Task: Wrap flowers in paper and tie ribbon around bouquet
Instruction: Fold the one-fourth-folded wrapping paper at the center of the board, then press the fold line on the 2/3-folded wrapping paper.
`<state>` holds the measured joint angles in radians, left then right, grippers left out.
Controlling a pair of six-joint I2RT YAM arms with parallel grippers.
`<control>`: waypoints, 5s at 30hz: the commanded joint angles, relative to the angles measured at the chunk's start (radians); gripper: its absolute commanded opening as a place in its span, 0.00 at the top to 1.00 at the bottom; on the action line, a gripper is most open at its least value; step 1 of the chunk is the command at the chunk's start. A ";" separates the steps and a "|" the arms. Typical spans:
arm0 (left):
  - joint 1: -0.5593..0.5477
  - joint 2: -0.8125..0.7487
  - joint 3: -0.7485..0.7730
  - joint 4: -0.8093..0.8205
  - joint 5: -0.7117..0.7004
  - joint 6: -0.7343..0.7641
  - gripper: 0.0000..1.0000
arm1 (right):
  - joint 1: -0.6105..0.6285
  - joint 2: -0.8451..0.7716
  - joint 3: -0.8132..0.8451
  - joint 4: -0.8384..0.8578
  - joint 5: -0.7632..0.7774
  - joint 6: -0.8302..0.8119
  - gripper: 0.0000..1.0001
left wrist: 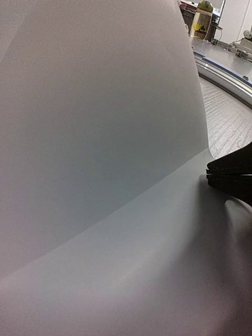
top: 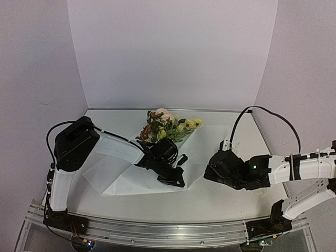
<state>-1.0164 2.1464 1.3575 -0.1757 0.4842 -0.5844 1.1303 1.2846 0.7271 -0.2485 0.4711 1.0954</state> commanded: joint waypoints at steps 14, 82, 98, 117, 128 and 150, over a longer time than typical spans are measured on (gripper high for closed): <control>0.180 -0.500 -0.398 -0.015 -0.002 -0.057 0.91 | 0.010 0.087 0.123 -0.062 0.012 -0.041 1.00; 0.358 -0.529 -0.291 0.050 -0.062 -0.034 0.43 | 0.010 0.710 0.544 0.301 -0.413 -0.190 1.00; 0.378 -0.350 -0.182 0.059 -0.057 0.018 1.00 | -0.025 0.575 0.455 0.278 -0.457 -0.194 0.55; 0.421 -0.293 -0.148 0.021 -0.062 0.037 1.00 | -0.083 0.585 0.133 0.659 -0.639 0.027 0.67; 0.427 -0.364 -0.155 -0.065 -0.240 0.010 0.71 | -0.086 0.628 0.104 0.687 -0.621 0.093 0.69; 0.248 -0.387 -0.458 0.347 -0.031 -0.269 0.97 | -0.100 0.599 0.108 0.684 -0.636 0.136 0.70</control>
<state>-0.7725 1.7401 0.9210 0.0471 0.4122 -0.7967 1.0419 1.9091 0.8368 0.4343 -0.1667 1.2190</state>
